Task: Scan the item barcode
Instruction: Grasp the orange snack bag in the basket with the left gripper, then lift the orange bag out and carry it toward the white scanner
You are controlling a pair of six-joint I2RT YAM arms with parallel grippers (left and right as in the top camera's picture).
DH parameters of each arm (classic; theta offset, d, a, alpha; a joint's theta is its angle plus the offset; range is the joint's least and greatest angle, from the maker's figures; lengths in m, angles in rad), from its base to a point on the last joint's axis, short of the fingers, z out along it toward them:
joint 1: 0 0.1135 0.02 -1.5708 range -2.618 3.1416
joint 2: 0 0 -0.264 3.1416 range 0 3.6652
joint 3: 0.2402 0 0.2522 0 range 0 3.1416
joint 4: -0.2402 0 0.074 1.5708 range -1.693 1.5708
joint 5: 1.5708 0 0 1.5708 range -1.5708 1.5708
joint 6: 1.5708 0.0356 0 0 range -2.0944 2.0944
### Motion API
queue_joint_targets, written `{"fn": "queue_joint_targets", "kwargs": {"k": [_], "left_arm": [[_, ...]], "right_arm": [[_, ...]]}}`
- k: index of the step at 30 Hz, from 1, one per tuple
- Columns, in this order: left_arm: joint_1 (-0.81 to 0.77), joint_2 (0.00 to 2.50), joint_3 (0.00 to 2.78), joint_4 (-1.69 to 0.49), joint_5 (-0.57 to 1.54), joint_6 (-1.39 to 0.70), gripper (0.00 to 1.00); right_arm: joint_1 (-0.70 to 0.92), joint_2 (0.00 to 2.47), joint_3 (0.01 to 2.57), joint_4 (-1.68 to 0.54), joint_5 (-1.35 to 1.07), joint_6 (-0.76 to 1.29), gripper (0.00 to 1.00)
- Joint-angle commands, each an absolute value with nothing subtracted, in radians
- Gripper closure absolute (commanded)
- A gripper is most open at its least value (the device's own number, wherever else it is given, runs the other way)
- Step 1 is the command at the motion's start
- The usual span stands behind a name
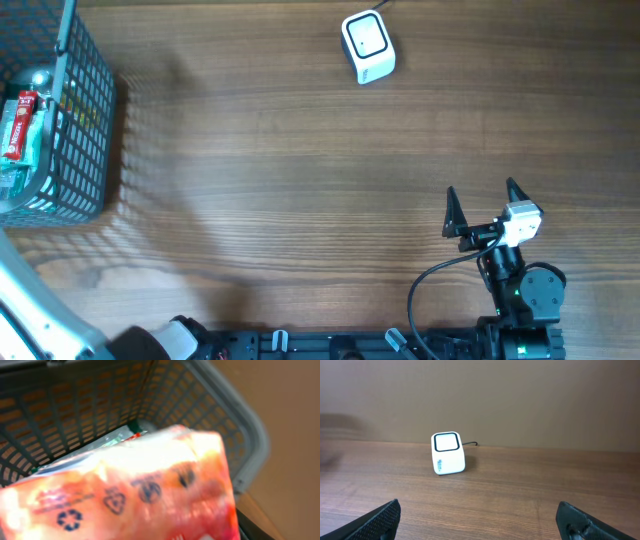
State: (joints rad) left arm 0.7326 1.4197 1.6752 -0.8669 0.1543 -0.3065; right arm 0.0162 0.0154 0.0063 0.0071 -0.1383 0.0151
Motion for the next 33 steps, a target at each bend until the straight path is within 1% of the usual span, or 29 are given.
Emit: {"fn": "queue_joint_targets", "kwargs": {"k": [1,9,16,20,22,26,31,33], "left_arm": [[0.662,1.34,1.691,-0.864,0.194,-0.326,0.47],[0.427,1.239,1.691,-0.957,0.19,-0.322,0.48],[0.099,1.249,1.685,-1.137,0.181,-0.323,0.5],[-0.113,1.311,1.682,-1.193,0.131,-0.329,0.51],[-0.229,1.362,1.678,-1.198,0.078,-0.358,0.51],[-0.414,1.468,1.67,-1.19,0.0,-0.41,0.5],[-0.599,1.646,1.67,-1.136,-0.062,-0.496,0.51],[-0.646,1.7,1.67,-1.1,-0.062,-0.516,0.51]], "right_arm": [[0.019,0.009,0.005,0.011,-0.155,0.027,0.0],[0.019,0.009,0.005,0.011,-0.155,0.027,0.0],[0.019,0.009,0.005,0.011,-0.154,0.027,0.0],[0.019,0.009,0.005,0.011,-0.155,0.027,0.0],[0.019,0.009,0.005,0.011,-0.155,0.027,0.0],[0.019,0.009,0.005,0.011,-0.155,0.027,0.0],[0.019,0.009,0.005,0.011,-0.155,0.027,0.0],[0.019,0.009,0.005,0.011,-0.154,0.027,0.01]]}}
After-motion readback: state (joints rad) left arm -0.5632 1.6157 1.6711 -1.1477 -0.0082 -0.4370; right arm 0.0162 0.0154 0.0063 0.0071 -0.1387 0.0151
